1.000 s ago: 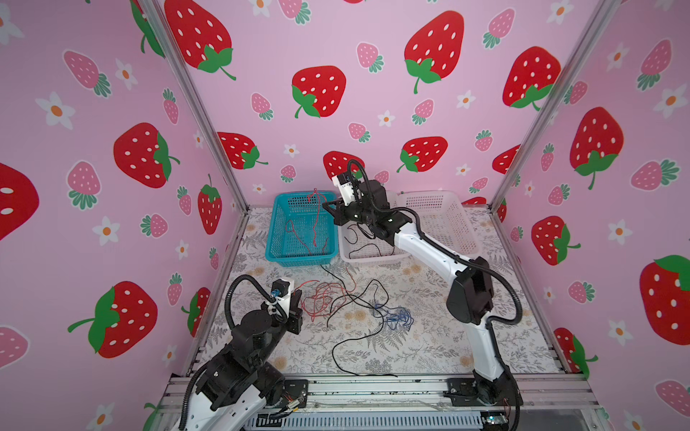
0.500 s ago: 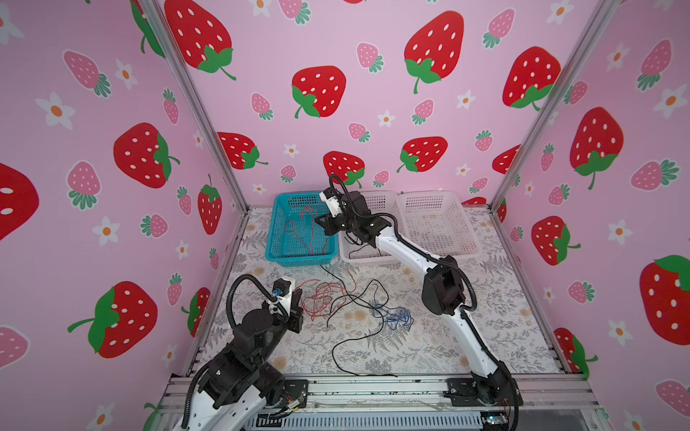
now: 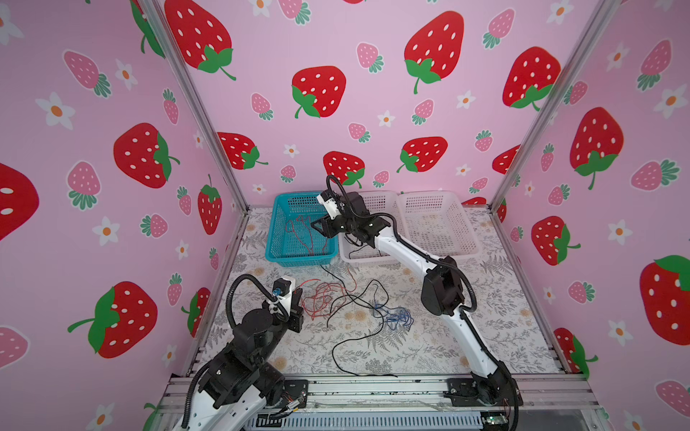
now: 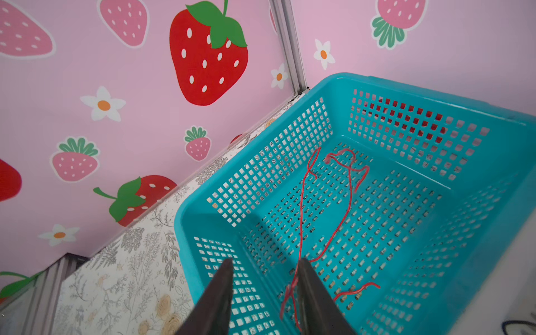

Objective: Untangle the cables
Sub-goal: 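Lower the red cable into the teal basket and open the right gripper, then return the right gripper to the cable tangle near the robot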

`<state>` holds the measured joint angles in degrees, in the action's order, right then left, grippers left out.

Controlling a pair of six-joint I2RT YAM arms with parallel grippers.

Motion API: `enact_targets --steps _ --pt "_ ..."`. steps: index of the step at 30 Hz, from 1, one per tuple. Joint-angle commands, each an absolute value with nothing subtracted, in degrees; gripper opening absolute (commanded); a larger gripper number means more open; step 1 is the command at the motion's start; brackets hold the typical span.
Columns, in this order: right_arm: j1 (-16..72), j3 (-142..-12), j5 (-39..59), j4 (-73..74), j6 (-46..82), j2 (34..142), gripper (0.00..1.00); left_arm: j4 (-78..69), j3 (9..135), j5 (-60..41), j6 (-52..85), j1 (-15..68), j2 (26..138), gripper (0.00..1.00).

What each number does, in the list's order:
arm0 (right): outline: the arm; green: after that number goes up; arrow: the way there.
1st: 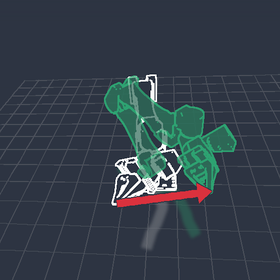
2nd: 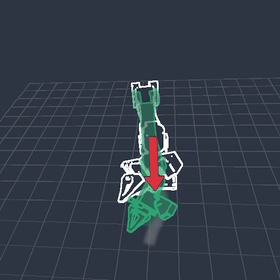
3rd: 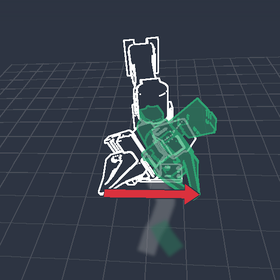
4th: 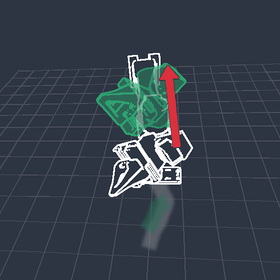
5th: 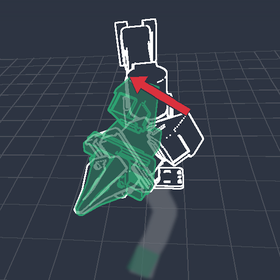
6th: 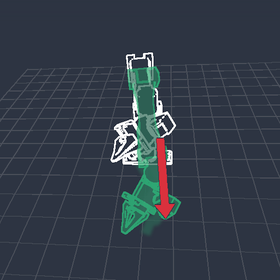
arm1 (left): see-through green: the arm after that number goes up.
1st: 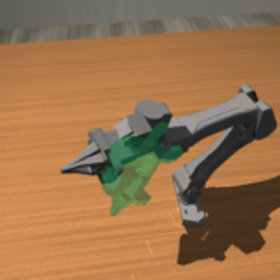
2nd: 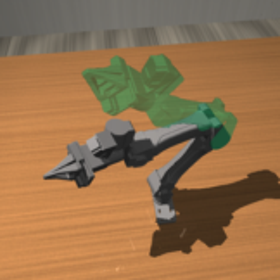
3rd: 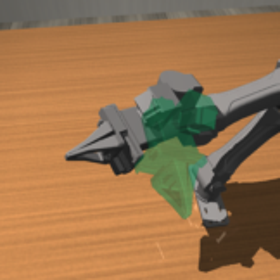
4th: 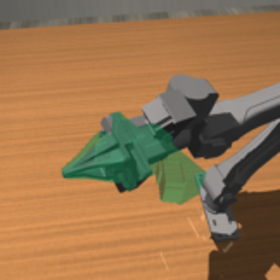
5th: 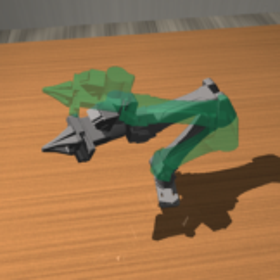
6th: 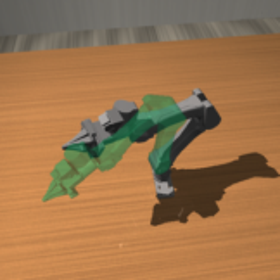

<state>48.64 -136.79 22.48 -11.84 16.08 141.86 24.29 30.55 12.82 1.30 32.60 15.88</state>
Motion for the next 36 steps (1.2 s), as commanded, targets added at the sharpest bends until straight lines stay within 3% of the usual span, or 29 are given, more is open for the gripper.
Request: enact_targets --steps 1,5,15,24,30,36 --pt "49.35 -136.75 21.57 -13.84 13.20 136.23 0.50 23.04 30.20 11.93 0.79 32.34 15.45 0.00" --pt "49.39 -125.63 20.16 -9.10 13.18 125.10 0.59 23.37 30.46 10.88 1.10 32.41 15.73 0.00" --pt "49.51 -74.37 14.66 16.08 17.08 83.87 0.81 26.58 35.23 7.69 1.84 32.45 19.27 0.00" --pt "49.54 -45.88 15.09 24.56 21.51 58.18 0.83 26.31 45.09 1.96 9.41 32.43 24.65 0.00" --pt "50.00 -31.21 20.39 32.16 24.56 47.32 0.83 26.77 52.35 -0.23 19.05 32.49 29.17 0.00" --pt "53.74 -22.67 22.47 40.14 26.33 47.43 0.82 29.57 58.00 -0.70 25.49 32.56 32.94 0.00"
